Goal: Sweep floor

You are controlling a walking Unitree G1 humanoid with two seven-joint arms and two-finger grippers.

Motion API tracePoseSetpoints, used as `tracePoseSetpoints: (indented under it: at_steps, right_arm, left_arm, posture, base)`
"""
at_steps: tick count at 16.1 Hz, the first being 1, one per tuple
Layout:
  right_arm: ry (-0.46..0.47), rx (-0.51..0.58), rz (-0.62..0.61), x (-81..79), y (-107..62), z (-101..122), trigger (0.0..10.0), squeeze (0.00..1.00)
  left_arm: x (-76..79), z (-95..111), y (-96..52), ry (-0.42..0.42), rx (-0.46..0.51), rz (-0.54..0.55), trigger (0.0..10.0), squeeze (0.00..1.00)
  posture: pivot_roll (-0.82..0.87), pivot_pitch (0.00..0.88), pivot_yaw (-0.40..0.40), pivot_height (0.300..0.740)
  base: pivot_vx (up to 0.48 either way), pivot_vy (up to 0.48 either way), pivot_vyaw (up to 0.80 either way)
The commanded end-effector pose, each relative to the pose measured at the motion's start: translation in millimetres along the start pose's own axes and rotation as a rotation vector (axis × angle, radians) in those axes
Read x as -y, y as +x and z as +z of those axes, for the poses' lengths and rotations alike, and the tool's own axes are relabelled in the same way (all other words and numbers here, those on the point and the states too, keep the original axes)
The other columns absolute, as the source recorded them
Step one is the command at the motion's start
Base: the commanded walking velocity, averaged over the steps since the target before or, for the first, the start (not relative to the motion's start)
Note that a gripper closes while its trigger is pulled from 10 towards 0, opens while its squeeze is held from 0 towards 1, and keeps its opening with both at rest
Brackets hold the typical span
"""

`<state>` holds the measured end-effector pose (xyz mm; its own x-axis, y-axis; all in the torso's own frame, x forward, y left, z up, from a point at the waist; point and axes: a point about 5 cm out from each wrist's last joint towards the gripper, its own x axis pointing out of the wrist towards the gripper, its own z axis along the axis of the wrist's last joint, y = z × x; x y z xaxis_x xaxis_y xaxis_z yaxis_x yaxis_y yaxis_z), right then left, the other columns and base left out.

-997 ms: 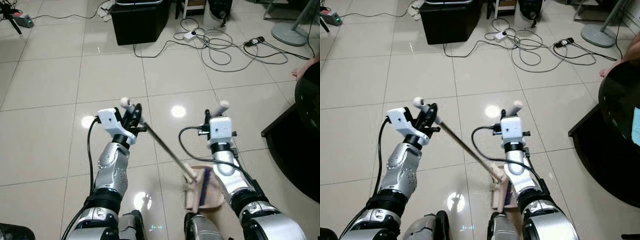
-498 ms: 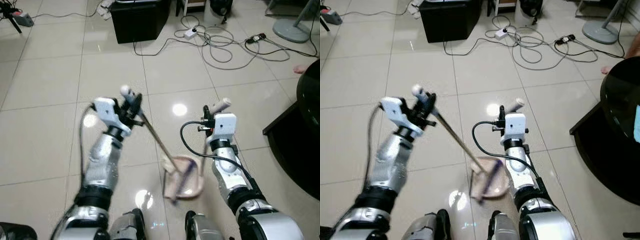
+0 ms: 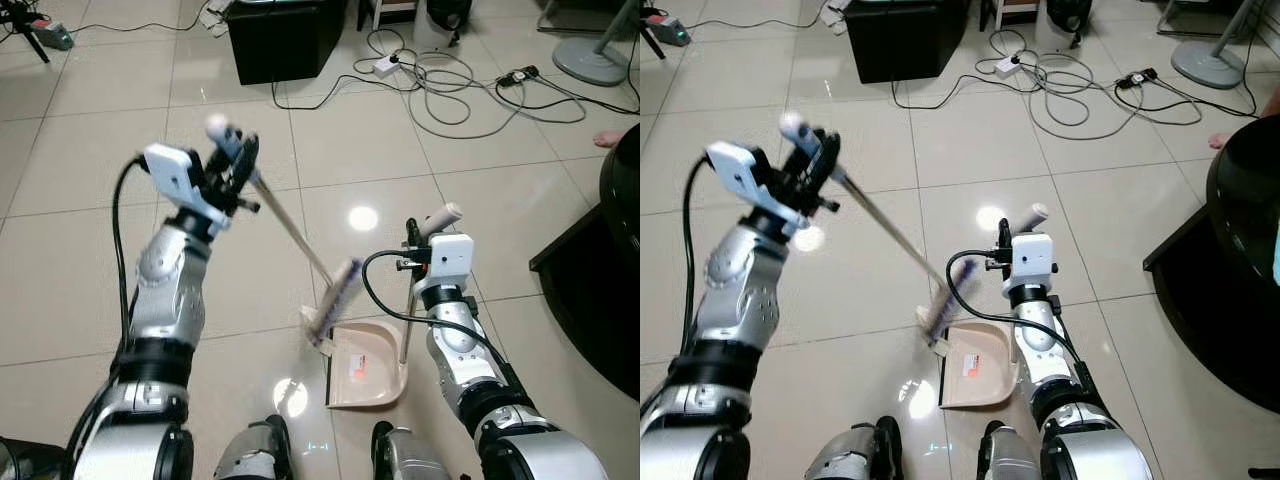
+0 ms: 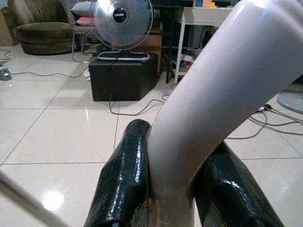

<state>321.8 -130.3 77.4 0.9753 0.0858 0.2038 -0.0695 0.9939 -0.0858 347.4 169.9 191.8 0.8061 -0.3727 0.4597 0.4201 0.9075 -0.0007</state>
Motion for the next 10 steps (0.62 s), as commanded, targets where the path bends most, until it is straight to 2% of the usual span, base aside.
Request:
tracePoseSetpoints:
  at_steps: [1, 4, 6, 10]
  right_arm:
    - [-0.011, -0.018, 0.008, 2.4, -5.8, -5, 10.0, 0.00]
    - [-0.024, -0.021, 0.013, 3.0, -6.9, -6, 10.0, 0.00]
    - [-0.035, -0.022, 0.001, 6.0, -8.6, -7, 10.0, 0.00]
    - [-0.043, -0.023, 0.002, 9.1, -10.0, -8, 10.0, 0.00]
  left_arm:
    - [-6.7, 8, 2.3, 0.071, 0.034, 0.018, 10.0, 0.00]
    - [-3.9, -5, 2.6, 0.126, -0.013, 0.025, 10.0, 0.00]
    - [11.9, -27, 0.4, 0.181, -0.073, -0.005, 10.0, 0.00]
    - [39.8, -51, -1.1, 0.230, -0.150, -0.096, 10.0, 0.00]
  posture:
    - [0.04, 0.226, 0.012, 0.740]
    - [0.03, 0.228, 0.012, 0.740]
    - [0.01, 0.227, 0.011, 0.740]
    - [0.00, 0.232, 0.003, 0.740]
  base:
    - [0.000, 0.000, 0.00]
    - [0.000, 0.000, 0.00]
    - [0.000, 0.000, 0.00]
    - [0.000, 0.000, 0.00]
